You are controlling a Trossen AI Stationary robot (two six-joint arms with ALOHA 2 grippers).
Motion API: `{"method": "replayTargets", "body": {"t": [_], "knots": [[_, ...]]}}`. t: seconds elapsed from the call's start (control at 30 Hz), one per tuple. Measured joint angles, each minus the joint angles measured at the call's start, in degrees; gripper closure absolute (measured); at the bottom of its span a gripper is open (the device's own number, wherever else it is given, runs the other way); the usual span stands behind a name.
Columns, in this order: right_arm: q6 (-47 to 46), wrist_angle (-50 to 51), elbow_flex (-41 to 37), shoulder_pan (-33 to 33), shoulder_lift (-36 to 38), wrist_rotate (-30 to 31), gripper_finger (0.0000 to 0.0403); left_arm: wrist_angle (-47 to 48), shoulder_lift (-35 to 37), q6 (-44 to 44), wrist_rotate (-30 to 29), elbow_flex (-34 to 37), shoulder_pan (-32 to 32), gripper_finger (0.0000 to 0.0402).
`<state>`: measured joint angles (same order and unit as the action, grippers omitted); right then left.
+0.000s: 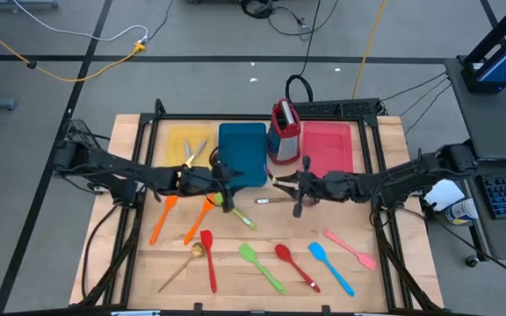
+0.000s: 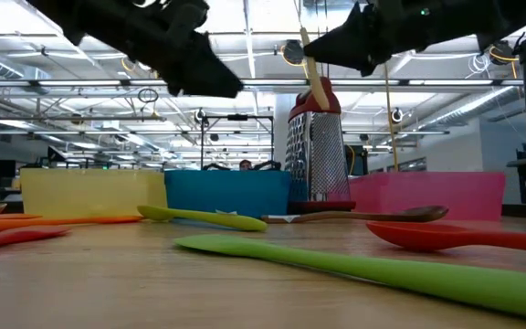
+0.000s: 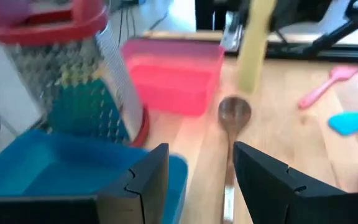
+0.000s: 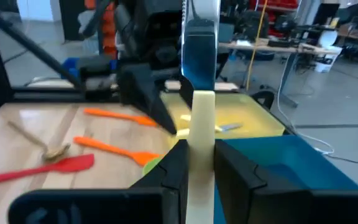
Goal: Pick & Place Kitchen Items
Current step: Put the yellow table knife into the yellow bin
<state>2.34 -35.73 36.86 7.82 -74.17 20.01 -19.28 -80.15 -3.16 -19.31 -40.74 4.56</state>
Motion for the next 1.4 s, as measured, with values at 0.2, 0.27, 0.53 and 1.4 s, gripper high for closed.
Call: {"method": "replayTargets", "body": {"t": [0.2,0.27,0.53,1.4], "knots": [[-1.6,-1.8,0.0,-2.2,-0.9,-6.2,0.0353,-14.8,-7.2,2.7,7.5,0.0,0.0,0.0218],[-1.8,-1.9,0.0,-2.7,-0.9,-7.1,0.0353,-19.4,-9.3,2.9,9.2,0.0,0.0,0.0218],[-1.6,-3.4,0.0,-2.9,-0.9,-9.9,0.0353,-31.9,-15.5,2.9,11.5,0.0,-1.5,0.0218],[-0.4,-7.9,0.0,-3.0,-0.9,-9.8,0.0353,-32.7,-17.2,5.7,16.8,-7.0,-3.1,0.0218]]}}
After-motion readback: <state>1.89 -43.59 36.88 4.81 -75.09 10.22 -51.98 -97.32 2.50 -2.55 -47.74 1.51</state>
